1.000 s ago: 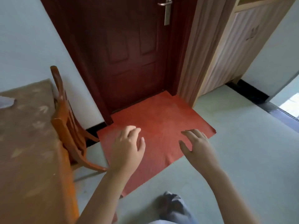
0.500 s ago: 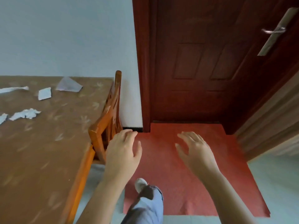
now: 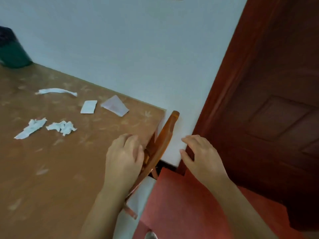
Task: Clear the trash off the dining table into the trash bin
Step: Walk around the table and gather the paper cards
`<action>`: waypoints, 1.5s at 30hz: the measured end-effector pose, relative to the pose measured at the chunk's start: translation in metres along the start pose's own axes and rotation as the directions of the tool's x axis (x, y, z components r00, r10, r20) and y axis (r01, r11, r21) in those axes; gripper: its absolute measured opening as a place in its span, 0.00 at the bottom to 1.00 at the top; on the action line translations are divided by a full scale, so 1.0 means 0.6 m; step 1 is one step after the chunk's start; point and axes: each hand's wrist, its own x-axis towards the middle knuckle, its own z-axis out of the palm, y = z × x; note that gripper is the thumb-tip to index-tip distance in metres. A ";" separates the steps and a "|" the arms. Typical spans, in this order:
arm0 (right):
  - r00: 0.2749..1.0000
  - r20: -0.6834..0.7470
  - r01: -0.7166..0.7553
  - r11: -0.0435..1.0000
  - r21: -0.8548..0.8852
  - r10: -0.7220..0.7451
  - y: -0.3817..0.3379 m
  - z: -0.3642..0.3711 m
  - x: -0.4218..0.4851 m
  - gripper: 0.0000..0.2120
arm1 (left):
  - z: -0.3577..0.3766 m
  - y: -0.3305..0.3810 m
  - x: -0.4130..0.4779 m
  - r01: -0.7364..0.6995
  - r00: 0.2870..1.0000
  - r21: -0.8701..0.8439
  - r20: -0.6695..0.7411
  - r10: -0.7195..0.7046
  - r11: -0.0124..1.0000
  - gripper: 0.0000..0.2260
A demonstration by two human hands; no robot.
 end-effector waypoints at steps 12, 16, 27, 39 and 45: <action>0.916 0.197 0.332 0.935 0.122 -0.351 -0.013 0.147 0.293 0.16 | 0.054 -0.109 0.103 0.428 0.902 0.207 -0.151 -0.404 0.880 0.14; 0.853 0.271 0.414 0.895 0.165 -0.445 -0.009 0.190 0.402 0.17 | 0.082 -0.121 0.156 0.548 0.836 0.245 -0.180 -0.518 0.800 0.14; 0.715 0.355 0.521 0.797 0.305 -0.603 -0.047 0.335 0.616 0.18 | 0.126 -0.184 0.236 0.779 0.626 0.263 -0.335 -0.704 0.569 0.13; 0.782 0.401 0.459 0.876 0.149 -0.478 -0.117 0.495 0.695 0.25 | 0.163 -0.277 0.270 0.793 0.609 0.243 -0.320 -0.726 0.559 0.11; 0.826 0.431 0.331 0.931 0.153 -0.364 -0.120 0.519 0.692 0.27 | 0.178 -0.325 0.276 0.841 0.538 0.175 -0.372 -0.756 0.512 0.12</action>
